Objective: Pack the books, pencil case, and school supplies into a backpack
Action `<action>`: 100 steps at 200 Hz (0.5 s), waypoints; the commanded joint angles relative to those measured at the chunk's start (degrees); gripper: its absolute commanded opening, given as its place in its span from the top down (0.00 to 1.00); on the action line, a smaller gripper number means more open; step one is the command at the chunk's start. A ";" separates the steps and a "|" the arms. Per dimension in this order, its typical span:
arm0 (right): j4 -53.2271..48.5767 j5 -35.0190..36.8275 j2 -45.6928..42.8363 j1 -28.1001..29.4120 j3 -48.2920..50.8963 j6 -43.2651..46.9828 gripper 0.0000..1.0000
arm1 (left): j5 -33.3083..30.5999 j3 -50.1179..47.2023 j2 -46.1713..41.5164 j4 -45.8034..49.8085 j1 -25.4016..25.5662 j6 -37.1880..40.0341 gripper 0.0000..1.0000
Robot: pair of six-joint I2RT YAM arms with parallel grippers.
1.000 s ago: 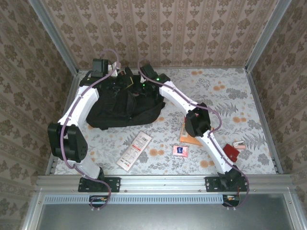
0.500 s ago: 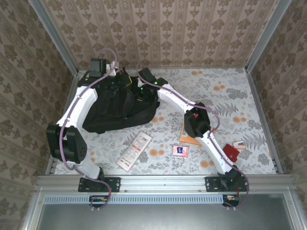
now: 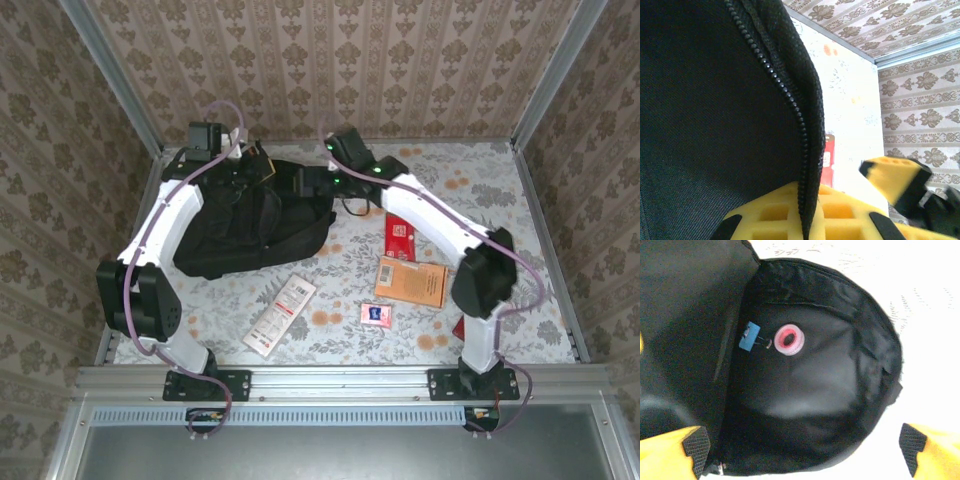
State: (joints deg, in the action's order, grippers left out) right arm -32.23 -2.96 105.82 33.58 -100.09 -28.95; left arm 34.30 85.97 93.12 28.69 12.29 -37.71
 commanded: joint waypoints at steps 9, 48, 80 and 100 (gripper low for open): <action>0.18 2.69 -8.37 -2.42 13.40 2.04 0.00 | 1.16 0.69 -0.93 -1.09 0.53 0.93 1.00; -13.68 0.87 -16.90 1.80 25.55 2.56 0.02 | 0.54 0.93 -0.81 -0.38 1.05 1.50 1.00; -21.14 6.23 -25.59 7.65 36.12 -2.80 0.00 | 0.54 0.98 -0.33 -0.30 1.15 1.36 1.00; -22.86 5.00 -31.61 8.76 41.29 -7.67 0.00 | 0.53 0.92 -0.02 -0.23 1.15 1.25 1.00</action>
State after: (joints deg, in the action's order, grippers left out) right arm -48.12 -0.16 81.47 41.95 -63.09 -30.52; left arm 34.02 85.97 93.14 28.97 13.06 -37.69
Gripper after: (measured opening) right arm 0.995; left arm 0.061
